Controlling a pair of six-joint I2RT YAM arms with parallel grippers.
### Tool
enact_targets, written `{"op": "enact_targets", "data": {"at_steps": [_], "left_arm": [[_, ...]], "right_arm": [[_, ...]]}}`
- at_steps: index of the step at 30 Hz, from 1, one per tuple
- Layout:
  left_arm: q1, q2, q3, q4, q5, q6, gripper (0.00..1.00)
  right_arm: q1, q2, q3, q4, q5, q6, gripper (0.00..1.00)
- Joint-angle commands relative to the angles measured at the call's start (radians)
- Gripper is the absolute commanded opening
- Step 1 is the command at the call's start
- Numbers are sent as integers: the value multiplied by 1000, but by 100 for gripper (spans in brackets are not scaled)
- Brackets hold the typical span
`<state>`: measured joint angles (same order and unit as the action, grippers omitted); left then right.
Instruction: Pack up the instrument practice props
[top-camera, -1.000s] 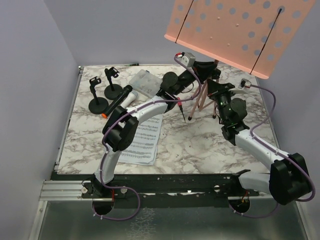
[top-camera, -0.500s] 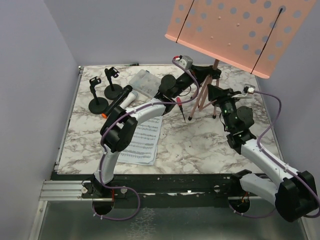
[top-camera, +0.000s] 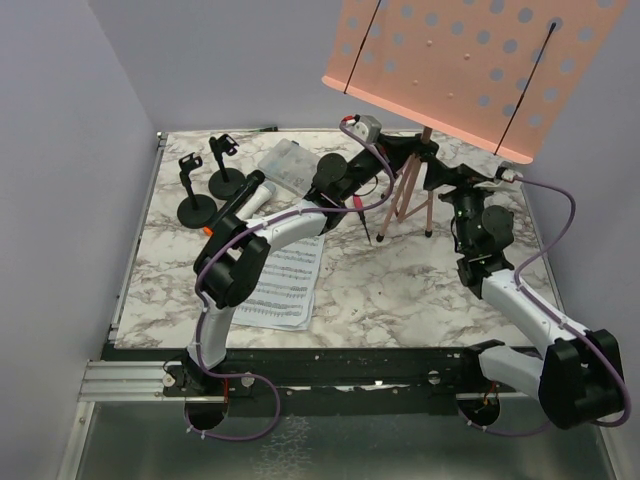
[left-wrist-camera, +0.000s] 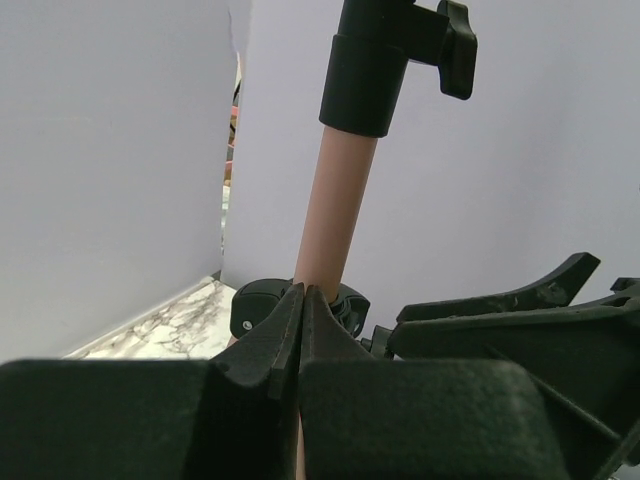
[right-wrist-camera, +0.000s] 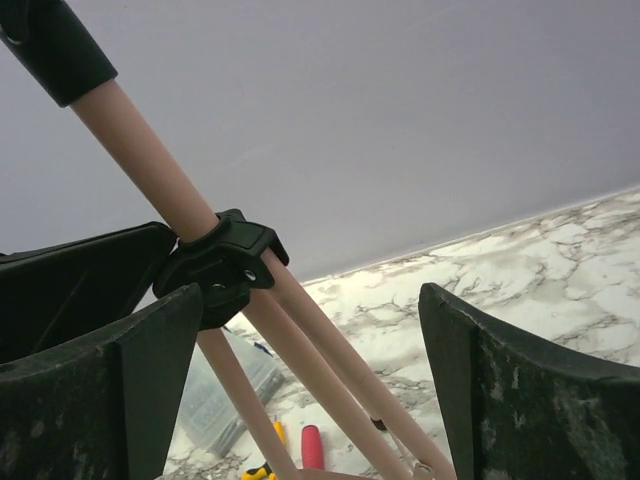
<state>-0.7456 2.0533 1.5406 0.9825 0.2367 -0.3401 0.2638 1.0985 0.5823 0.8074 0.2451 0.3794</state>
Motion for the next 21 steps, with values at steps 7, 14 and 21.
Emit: {"op": "enact_targets", "data": {"at_steps": [7,14,21], "left_arm": [[-1,-37,-42,-27,-4,0,0],[0,-51,-46,-27,9,1,0],[10,-87,-80,-38,18,21,2]], "right_arm": [[-11,80,76,126,-153,15,93],[-10,130,92,104,-251,-13,84],[-10,151,92,99,-374,-107,68]]}}
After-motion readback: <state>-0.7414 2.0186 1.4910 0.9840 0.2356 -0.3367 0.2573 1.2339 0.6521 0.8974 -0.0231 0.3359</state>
